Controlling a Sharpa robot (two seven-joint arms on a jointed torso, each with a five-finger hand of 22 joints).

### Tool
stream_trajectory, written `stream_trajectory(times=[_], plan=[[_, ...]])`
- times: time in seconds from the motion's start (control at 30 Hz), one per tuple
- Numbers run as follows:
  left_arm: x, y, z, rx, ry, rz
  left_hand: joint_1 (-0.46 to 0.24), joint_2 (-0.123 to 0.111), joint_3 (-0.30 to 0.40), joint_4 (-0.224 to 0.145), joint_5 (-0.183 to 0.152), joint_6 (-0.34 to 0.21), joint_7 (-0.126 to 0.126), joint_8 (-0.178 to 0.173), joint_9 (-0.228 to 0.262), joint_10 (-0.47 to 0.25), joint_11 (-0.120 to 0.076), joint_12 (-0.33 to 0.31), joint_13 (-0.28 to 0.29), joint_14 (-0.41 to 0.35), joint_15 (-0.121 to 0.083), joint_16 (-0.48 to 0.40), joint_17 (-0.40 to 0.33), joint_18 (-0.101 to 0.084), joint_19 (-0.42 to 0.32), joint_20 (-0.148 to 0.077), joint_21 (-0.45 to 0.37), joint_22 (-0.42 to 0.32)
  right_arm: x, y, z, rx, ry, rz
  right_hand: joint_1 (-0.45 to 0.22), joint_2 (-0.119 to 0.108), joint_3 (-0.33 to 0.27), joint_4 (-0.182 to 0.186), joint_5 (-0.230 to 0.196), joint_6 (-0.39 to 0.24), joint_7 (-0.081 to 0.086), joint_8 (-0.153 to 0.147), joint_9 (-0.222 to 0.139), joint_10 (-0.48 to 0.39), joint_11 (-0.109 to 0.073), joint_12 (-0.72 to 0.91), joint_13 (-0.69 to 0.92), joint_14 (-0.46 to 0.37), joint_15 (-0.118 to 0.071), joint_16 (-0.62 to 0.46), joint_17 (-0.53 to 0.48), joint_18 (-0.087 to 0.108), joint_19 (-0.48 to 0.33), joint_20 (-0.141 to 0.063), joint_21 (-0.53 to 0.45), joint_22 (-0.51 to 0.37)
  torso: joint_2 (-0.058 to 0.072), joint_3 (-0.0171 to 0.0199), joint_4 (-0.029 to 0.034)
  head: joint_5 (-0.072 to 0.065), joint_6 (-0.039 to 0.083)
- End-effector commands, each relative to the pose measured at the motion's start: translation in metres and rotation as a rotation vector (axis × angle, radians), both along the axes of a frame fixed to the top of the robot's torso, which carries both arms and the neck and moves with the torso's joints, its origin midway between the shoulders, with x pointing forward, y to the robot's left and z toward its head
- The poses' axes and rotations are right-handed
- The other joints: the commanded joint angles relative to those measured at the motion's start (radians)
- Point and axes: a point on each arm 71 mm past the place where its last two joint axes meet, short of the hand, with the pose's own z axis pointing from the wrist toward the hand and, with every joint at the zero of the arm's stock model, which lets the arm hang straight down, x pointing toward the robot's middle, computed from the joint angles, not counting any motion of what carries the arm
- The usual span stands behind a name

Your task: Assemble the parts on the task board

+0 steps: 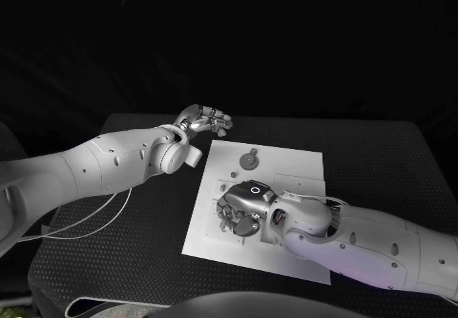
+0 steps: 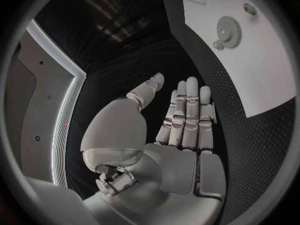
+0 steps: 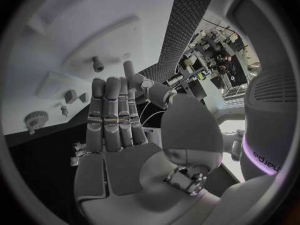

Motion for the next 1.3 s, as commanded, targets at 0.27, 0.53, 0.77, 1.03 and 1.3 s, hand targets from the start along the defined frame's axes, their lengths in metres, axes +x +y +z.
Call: stream_trajectory(times=[0.27,0.53,0.77,1.03,1.3], plan=[[0.0,-0.003,0.002,-0.012,-0.005,-0.01,-0.013,-0.001,-0.002,0.005,-0.006,-0.007,-0.001,0.002,0.001,-0.005,0.0,-0.001,-0.002,0.0,0.009,-0.005,0.002,0.01,0.001,0.006,-0.007,0.002,-0.001,-0.001,-0.006,-0.032,-0.006,0.013,-0.003,0.012,0.0,-0.006,0.006,0.005,0.0,0.003,0.029,0.004,0.0,0.002,0.003,0.003,-0.002,0.005,0.002,0.008,-0.002,-0.001,0.005,0.024,0.0,-0.0003,-0.0009,0.008,-0.007],[0.0,-0.003,0.002,-0.012,-0.004,-0.012,-0.013,-0.001,-0.002,0.005,-0.006,-0.007,-0.001,0.002,0.001,-0.005,0.0,-0.001,-0.002,0.0,0.009,-0.006,0.003,0.01,0.001,0.006,-0.008,0.002,-0.003,-0.001,-0.01,-0.05,0.003,0.017,-0.004,0.013,0.0,-0.007,0.006,0.005,0.0,0.003,0.03,0.003,0.0,0.002,0.005,0.004,-0.002,0.005,0.002,0.008,-0.002,-0.001,0.006,0.024,-0.001,-0.0002,-0.0012,0.008,-0.011],[0.0,-0.003,0.002,-0.012,-0.004,-0.012,-0.013,-0.001,-0.002,0.005,-0.006,-0.007,-0.001,0.002,0.001,-0.005,0.0,-0.001,-0.002,-0.001,0.009,-0.007,0.003,0.01,0.0,0.006,-0.008,0.002,-0.001,-0.003,-0.011,-0.064,-0.004,0.012,-0.004,0.013,0.0,-0.008,0.006,0.005,0.0,0.002,0.03,0.003,0.0,0.001,0.006,0.004,-0.002,0.004,0.003,0.008,-0.002,-0.001,0.007,0.024,-0.001,-0.0003,-0.0018,0.009,-0.014],[-0.001,-0.004,0.002,-0.013,-0.003,-0.015,-0.013,-0.001,-0.002,0.006,-0.006,-0.007,-0.001,0.002,0.001,-0.005,0.0,-0.001,-0.002,-0.001,0.009,-0.007,0.004,0.01,0.0,0.006,-0.008,0.003,-0.001,-0.002,-0.012,-0.063,-0.024,0.007,-0.005,0.014,0.0,-0.009,0.006,0.005,0.0,0.002,0.03,0.003,0.0,0.001,0.007,0.004,-0.002,0.004,0.003,0.008,-0.002,-0.001,0.007,0.024,-0.001,-0.0001,-0.0016,0.008,-0.014],[-0.001,-0.004,0.002,-0.013,-0.002,-0.016,-0.013,-0.001,-0.002,0.006,-0.006,-0.007,-0.001,0.002,0.001,-0.006,0.0,-0.001,-0.002,-0.001,0.01,-0.008,0.004,0.01,0.0,0.006,-0.009,0.003,-0.003,0.002,-0.013,-0.075,-0.026,0.017,-0.005,0.013,0.0,-0.01,0.006,0.006,-0.001,0.002,0.031,0.003,0.0,0.001,0.008,0.004,-0.003,0.004,0.004,0.008,-0.003,-0.001,0.009,0.024,-0.001,-0.0006,-0.0012,0.006,-0.013]])
